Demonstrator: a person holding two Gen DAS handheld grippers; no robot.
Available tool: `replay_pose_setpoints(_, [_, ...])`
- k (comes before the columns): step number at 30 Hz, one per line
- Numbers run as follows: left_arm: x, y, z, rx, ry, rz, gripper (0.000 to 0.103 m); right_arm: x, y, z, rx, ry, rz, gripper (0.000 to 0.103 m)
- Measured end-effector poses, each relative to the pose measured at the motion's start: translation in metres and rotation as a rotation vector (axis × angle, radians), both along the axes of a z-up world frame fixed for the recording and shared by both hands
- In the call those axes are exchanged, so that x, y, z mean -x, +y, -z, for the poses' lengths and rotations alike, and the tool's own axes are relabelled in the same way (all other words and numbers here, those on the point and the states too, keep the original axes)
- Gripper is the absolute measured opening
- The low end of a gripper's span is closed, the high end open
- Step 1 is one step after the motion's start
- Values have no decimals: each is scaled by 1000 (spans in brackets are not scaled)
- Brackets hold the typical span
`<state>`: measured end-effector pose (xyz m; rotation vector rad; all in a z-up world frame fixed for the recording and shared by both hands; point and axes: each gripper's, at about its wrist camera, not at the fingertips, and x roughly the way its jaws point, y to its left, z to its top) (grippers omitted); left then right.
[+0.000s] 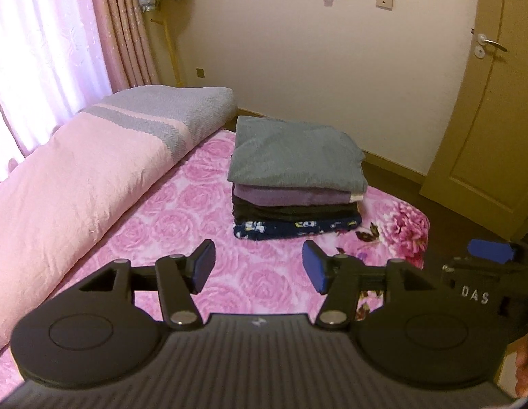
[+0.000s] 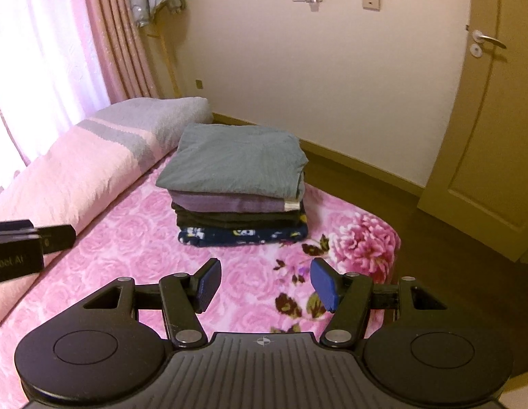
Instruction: Fold clothes
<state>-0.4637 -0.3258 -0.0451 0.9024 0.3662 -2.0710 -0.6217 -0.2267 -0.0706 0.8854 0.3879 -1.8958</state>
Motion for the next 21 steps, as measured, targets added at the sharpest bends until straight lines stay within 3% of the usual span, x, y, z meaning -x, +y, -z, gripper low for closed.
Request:
replay_pose_setpoints(8, [-24,16,0,16,8,8,62,-26,17,-19,10,-1,13,62])
replay_pose_setpoints(21, [-28,17,10,-24,47,15,63,-36,15,-25,-16,47,-11,62])
